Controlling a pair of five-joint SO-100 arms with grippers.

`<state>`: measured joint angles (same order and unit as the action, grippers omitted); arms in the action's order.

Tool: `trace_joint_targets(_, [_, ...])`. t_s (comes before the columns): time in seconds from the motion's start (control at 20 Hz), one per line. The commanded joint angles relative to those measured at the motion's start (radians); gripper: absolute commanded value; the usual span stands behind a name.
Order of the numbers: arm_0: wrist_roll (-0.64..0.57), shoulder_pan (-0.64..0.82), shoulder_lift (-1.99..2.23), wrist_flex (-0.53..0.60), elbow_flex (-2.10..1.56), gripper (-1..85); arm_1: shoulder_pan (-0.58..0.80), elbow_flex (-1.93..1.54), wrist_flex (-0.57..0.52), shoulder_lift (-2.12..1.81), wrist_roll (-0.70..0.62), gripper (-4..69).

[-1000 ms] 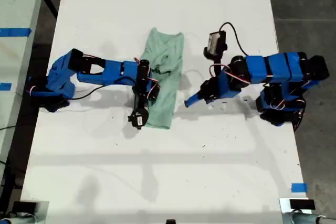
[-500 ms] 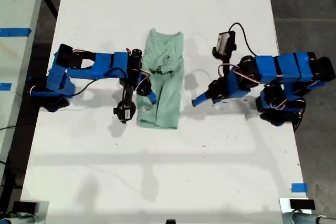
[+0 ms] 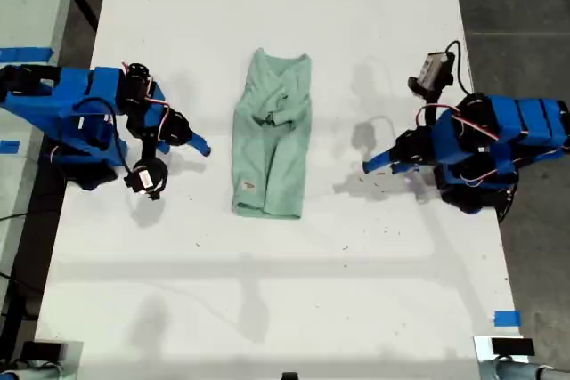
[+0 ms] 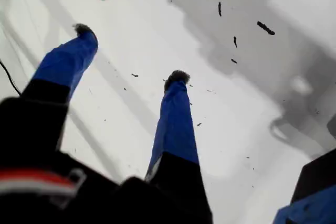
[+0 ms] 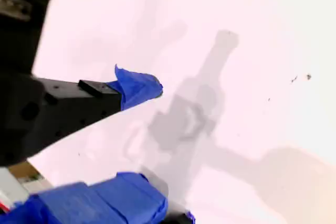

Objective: Fold tshirt

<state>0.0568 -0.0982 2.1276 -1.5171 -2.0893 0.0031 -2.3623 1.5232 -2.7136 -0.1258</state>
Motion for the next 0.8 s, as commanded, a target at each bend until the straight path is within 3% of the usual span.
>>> trace_joint_targets(0.0, [0.135, -0.061, 0.232, 0.037, -0.221, 27.3, -0.028, -0.031, -0.006, -0.098, 0.015, 18.8])
trace_joint_targets(0.25, [0.324, -0.147, 0.322, -0.069, -0.298, 21.2, -0.009, -0.032, -0.006, -0.060, 0.014, 10.8])
trace_joint_targets(0.4, [0.311, -0.155, 0.321, -0.048, -0.288, 24.4, -0.011, -0.031, -0.005, -0.057, 0.020, 17.4])
trace_joint_targets(0.6, [0.087, -0.106, -0.055, 0.046, 0.078, 29.5, -0.034, 0.176, -0.120, 0.288, -0.015, 29.3])
trace_joint_targets(0.75, [-0.083, -0.112, -0.477, 0.060, 0.546, 31.7, -0.054, 0.497, -0.126, 0.667, -0.054, 32.7])
